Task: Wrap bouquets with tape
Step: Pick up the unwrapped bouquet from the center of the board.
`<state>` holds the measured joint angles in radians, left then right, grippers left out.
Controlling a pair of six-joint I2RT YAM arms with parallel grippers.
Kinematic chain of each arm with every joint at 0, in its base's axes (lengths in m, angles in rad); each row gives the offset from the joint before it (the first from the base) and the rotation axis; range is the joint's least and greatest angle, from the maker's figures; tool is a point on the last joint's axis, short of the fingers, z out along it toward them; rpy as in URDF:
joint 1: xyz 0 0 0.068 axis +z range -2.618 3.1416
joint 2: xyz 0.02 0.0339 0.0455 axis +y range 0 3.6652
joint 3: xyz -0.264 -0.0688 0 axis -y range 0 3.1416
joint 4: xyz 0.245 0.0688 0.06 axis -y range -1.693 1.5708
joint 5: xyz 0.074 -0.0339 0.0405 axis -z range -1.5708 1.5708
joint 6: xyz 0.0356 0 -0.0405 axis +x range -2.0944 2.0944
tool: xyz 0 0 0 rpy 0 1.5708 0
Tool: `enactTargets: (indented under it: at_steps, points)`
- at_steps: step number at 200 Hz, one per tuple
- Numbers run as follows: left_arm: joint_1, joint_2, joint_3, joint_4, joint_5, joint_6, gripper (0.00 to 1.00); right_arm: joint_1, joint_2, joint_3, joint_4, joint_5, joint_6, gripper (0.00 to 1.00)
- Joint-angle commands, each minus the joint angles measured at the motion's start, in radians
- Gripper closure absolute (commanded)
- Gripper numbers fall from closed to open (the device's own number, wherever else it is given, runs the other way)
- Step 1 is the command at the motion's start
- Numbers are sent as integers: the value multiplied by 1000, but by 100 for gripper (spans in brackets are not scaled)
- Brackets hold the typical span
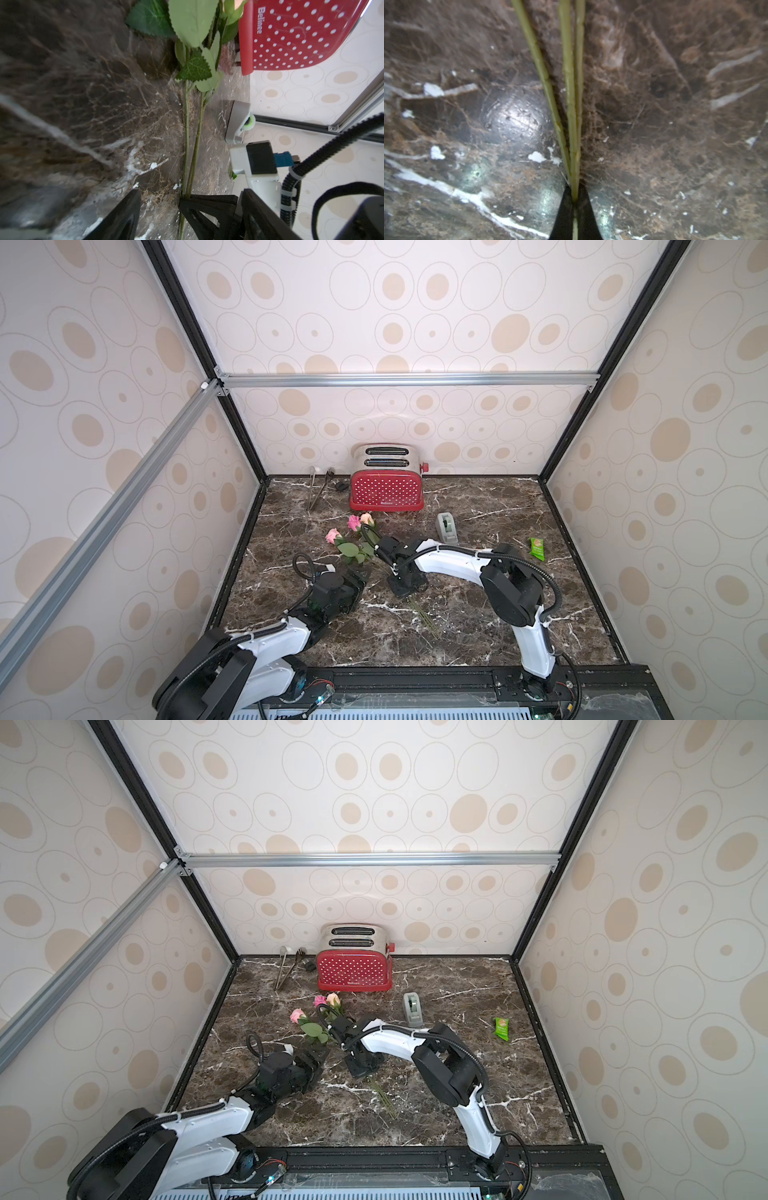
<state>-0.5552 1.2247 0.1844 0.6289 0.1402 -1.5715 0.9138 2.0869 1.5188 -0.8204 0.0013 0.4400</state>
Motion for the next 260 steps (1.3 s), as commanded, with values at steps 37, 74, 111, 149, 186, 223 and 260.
enactTargets:
  at_steps: [37,74,111,149,186,223,260]
  points:
    - [-23,177,76,207,18,20,53,-4,6,-65,52,-114,28,100]
    - [-23,288,100,281,21,32,50,-6,-3,-75,65,-125,26,100]
    - [-23,368,179,203,30,81,45,-7,-2,-77,75,-136,20,100]
    - [-23,437,228,152,31,107,49,-10,1,-80,82,-144,17,100]
    - [-23,465,244,97,26,119,52,-19,3,-77,83,-148,17,100]
    - [-23,426,288,-69,-6,197,49,-28,4,-75,83,-155,13,100]
    - [-22,402,314,-174,-54,249,49,-33,6,-83,104,-178,8,100]
